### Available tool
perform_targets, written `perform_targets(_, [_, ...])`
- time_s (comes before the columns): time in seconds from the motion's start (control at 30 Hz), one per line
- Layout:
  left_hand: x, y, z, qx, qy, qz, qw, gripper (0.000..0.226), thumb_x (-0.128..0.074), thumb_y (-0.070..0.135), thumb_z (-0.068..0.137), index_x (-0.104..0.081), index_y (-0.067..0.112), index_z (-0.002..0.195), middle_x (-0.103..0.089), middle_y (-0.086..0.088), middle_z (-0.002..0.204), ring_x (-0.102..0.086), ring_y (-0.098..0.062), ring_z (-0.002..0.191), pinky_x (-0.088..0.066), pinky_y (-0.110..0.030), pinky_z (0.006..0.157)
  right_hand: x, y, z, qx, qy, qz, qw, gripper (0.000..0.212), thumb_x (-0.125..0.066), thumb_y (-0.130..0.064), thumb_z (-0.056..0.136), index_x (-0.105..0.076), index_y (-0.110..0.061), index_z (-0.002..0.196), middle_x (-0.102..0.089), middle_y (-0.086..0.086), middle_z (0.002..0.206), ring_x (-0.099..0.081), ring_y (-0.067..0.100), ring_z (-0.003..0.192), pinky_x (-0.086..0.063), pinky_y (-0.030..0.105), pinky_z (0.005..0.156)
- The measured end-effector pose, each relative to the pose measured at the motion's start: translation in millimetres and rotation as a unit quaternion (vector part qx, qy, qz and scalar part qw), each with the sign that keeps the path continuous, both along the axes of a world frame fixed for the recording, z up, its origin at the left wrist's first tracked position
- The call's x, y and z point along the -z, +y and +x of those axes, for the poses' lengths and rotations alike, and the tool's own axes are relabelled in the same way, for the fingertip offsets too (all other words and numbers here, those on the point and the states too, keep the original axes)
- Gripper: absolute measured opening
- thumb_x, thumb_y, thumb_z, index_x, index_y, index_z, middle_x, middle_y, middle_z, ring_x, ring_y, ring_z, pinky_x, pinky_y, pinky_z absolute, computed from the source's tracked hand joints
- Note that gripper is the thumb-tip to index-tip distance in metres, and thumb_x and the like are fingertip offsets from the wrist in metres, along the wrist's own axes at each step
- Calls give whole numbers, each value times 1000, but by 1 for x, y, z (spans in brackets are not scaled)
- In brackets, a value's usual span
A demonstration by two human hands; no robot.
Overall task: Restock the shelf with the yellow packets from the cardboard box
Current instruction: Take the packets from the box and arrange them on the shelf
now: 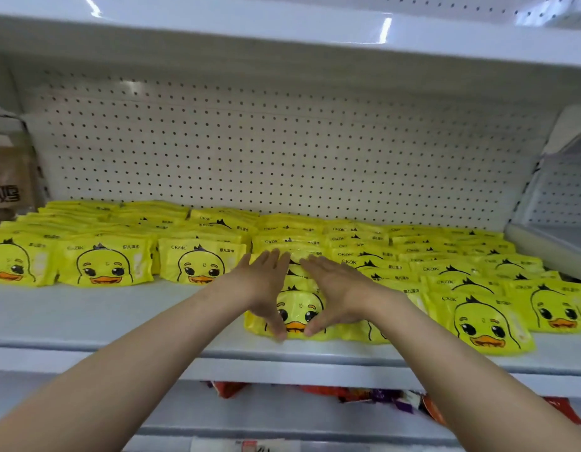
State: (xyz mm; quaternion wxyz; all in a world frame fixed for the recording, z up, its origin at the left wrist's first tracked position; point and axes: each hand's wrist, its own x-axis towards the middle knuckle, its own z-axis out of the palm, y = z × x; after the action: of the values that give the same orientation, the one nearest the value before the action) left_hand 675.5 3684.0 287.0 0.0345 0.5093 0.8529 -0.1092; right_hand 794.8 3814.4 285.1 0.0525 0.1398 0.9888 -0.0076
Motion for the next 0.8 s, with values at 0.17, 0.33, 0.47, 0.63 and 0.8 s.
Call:
perform_targets(0.17, [1,8,-10,-7,33,42,999,151,-83,65,54,20,13,152,15,-6,162,14,-21,149,1,-51,121,3,9,-15,-15,59,51,997,133,-80,-65,63,3,-23,158,5,-3,166,8,15,153,-2,45,124])
perform_targets(0.33, [9,15,-27,0,86,100,991,144,-80,63,59,15,10,153,9,-7,163,11,-21,150,1,-50,121,9,17,-33,10,111,78,991,135,-81,-64,62,6,-23,158,5,-1,167,6,17,153,-4,47,124])
perform_targets(0.47, [16,24,-40,-2,134,138,981,138,-76,65,64,15,11,153,8,-9,163,10,-22,150,3,-50,121,12,22,-48,31,145,113,982,134,-80,-65,64,5,-21,158,6,0,166,5,20,153,-4,47,124])
perform_targets(0.63, [14,35,-56,0,134,155,979,138,-77,64,64,17,13,153,10,-7,163,8,-25,151,1,-50,121,12,25,-66,69,158,110,979,140,-83,-65,59,6,-21,157,2,1,166,0,22,153,-8,48,123])
perform_targets(0.8, [16,29,-65,26,77,130,988,149,-80,65,57,23,15,151,16,-5,162,14,-23,149,3,-49,121,8,29,-62,76,102,43,991,147,-83,-68,55,13,-23,157,7,0,166,5,20,153,-5,49,123])
